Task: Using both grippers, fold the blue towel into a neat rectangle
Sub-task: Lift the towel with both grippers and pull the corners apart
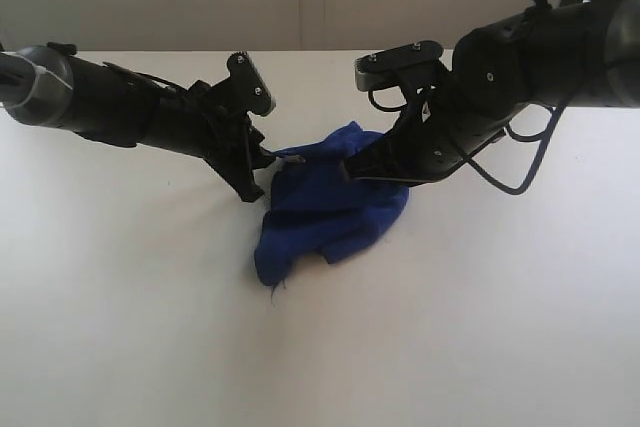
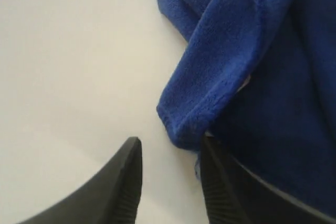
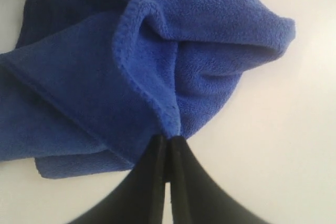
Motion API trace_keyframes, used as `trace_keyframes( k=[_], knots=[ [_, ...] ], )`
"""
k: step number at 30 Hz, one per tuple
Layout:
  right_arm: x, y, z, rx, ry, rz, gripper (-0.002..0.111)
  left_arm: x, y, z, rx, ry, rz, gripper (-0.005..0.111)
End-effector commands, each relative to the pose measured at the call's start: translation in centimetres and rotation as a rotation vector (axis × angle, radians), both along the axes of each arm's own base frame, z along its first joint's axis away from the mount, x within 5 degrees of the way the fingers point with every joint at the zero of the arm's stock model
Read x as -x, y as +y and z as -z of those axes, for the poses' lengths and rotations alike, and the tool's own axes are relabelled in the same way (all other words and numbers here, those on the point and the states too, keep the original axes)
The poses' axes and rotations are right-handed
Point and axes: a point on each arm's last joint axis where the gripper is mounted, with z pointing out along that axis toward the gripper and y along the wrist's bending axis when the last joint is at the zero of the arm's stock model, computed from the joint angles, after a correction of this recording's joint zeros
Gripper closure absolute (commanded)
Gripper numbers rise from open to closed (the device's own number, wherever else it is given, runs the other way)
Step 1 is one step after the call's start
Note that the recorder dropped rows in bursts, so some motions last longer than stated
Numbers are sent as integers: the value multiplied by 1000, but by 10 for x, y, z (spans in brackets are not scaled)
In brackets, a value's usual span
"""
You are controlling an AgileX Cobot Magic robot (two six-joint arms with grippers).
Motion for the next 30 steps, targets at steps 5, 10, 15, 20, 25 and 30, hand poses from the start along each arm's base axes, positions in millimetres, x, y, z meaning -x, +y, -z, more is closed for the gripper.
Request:
trace_keyframes(
  k=[5, 10, 15, 20, 25, 30],
  knots=[
    [-1, -3, 0, -2, -9, 9, 108, 5, -7, 2, 30, 14, 76, 67],
    [-1, -3, 0, -2, -9, 9, 108, 6, -9, 7, 41, 36, 98, 97],
    [-1, -3, 0, -5, -15, 9, 108, 2, -5, 6, -4, -4, 69, 107],
    [0, -4, -8, -6, -33, 6, 108, -3, 5, -21, 5, -60, -92, 107],
    [12, -12, -39, 51, -100, -31, 108, 14, 7, -81, 152, -102, -101, 107],
    [25, -21, -56, 173, -98, -126, 108, 42, 19, -87, 187, -51, -131, 107]
  ],
)
